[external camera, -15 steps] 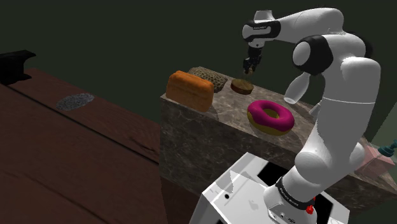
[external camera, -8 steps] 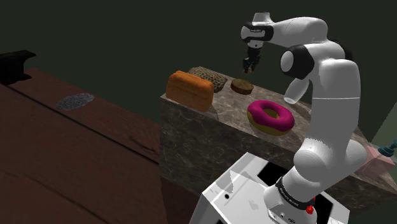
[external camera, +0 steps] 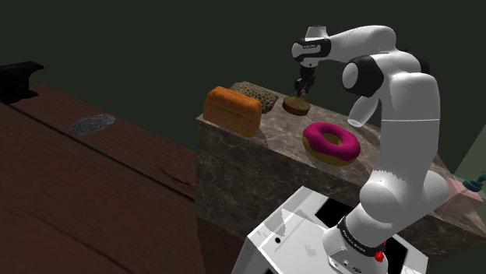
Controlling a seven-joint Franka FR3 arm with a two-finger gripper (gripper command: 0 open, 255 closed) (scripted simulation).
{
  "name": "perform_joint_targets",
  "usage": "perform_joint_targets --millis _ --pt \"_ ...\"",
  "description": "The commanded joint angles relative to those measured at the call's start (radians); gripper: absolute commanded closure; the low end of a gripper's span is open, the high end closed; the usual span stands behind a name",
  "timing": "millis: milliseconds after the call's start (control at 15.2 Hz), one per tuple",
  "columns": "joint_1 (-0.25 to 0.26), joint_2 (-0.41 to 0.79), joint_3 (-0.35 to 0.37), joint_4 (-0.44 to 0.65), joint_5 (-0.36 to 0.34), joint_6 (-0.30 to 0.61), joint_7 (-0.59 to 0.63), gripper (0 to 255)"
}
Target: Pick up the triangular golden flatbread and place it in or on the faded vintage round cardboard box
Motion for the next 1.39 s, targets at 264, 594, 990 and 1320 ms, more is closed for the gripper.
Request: perform_joint_targets --millis 264,594,990,1320 --pt "0.001 0.012 0.002 -0.048 0.002 0.060 0.005 255" --pt "0.001 0.013 0.002 -0.047 0.002 0.060 0.005 255" --pt "0.001 0.013 0.002 -0.047 0.002 0.060 0.005 0" --pt "0.009 -0.012 0.000 0.040 -0.003 -0.053 0.007 0"
